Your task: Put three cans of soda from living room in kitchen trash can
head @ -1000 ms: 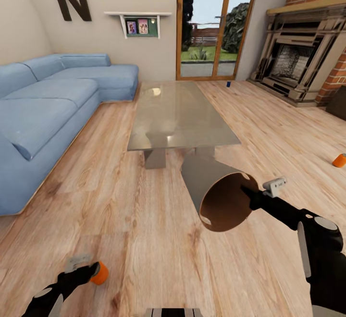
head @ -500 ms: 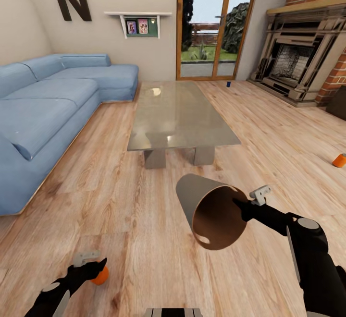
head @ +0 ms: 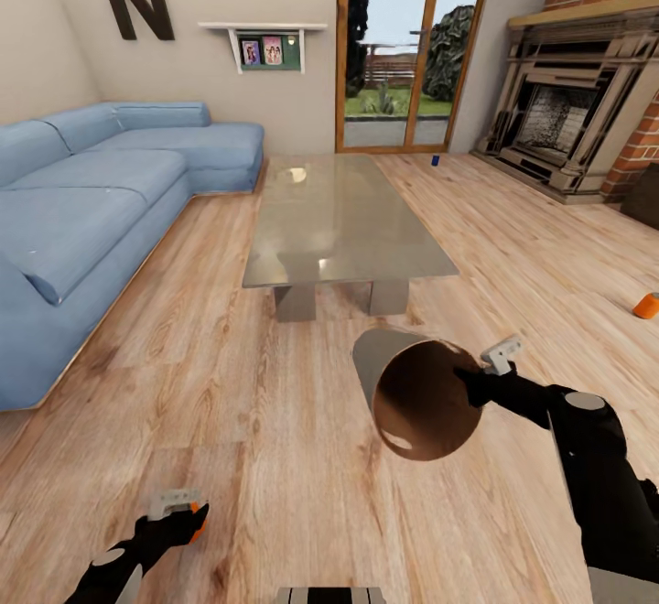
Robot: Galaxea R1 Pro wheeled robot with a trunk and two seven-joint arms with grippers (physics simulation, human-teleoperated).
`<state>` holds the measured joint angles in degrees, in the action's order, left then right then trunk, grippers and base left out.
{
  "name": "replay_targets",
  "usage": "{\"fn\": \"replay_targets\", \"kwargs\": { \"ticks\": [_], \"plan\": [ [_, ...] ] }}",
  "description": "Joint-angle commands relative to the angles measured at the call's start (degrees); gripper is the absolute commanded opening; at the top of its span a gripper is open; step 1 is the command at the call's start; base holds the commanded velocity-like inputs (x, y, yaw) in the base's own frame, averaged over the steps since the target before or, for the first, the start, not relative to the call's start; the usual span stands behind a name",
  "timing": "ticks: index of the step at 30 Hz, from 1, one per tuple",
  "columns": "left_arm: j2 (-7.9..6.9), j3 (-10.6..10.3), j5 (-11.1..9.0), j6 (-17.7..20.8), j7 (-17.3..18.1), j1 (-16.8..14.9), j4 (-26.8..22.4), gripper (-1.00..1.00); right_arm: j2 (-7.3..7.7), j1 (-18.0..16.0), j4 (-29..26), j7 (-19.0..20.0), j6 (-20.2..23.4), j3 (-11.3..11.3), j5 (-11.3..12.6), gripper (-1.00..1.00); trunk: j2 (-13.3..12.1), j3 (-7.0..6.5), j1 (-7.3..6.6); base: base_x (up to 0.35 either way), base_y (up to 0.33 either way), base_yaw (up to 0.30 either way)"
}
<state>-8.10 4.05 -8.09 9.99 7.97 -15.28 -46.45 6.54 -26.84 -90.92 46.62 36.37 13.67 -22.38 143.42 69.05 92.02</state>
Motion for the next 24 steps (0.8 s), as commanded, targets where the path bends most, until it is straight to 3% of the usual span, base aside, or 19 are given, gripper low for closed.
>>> {"fn": "replay_targets", "kwargs": {
  "ticks": [1, 24],
  "plan": [
    [0.02, -0.02, 0.00, -0.01, -0.01, -0.01, 0.05, 1.00, 0.03, -0.03, -0.02, 1.42, 1.68, -0.23, 13.58, -1.00, 0.00, 0.00, 0.00, 0.000, 0.000, 0.000],
    [0.18, -0.05, 0.00, -0.06, -0.06, -0.01, 0.47, 1.00, 0.08, -0.14, -0.05, 1.37, 2.56, -0.78, 13.50, -1.00, 0.00, 0.00, 0.00, 0.000, 0.000, 0.000]
  ]
}}
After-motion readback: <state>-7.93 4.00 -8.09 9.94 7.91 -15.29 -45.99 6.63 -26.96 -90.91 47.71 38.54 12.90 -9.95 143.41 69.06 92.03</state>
